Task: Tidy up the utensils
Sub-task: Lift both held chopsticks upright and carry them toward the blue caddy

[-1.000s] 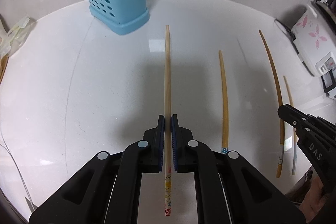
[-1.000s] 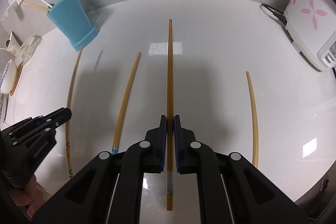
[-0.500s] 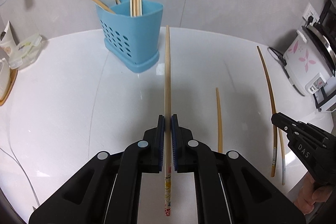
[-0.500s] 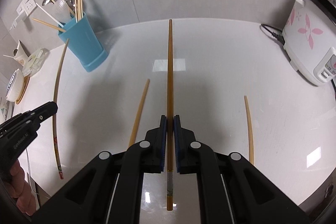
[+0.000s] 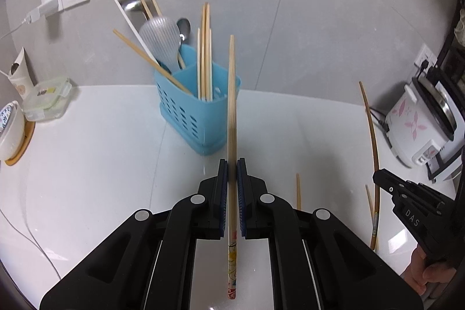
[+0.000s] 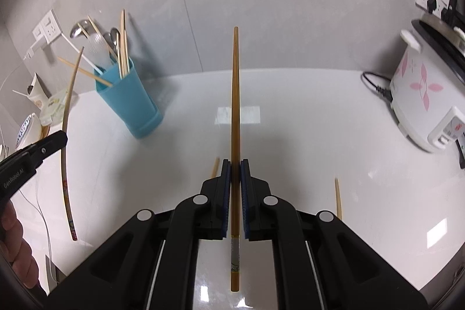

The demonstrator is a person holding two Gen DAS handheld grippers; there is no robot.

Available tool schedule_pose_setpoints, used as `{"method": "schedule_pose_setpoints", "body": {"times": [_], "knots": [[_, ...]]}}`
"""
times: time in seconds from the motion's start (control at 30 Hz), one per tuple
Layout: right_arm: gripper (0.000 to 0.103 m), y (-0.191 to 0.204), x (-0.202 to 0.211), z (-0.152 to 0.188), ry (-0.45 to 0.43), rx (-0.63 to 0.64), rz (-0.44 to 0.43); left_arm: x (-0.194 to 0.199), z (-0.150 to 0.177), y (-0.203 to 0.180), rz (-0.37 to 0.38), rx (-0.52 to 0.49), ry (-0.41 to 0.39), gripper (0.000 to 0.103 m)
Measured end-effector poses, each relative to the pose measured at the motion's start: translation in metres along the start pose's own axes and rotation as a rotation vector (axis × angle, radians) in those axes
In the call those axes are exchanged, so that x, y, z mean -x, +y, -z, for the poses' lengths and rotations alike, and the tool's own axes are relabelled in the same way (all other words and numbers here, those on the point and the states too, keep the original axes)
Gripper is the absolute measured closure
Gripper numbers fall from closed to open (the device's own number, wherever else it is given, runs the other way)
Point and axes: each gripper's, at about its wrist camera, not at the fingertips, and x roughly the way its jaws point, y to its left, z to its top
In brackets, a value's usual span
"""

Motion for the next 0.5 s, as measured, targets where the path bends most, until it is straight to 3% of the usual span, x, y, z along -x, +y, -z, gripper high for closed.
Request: {"method": "schedule_pose_setpoints", "body": {"times": [0.5], "knots": [[0.097, 0.029, 0.013, -0.041, -0.094, 0.02, -0.028, 0.024, -0.052, 0.018, 0.013, 0.018, -0.119, 0.097]]}}
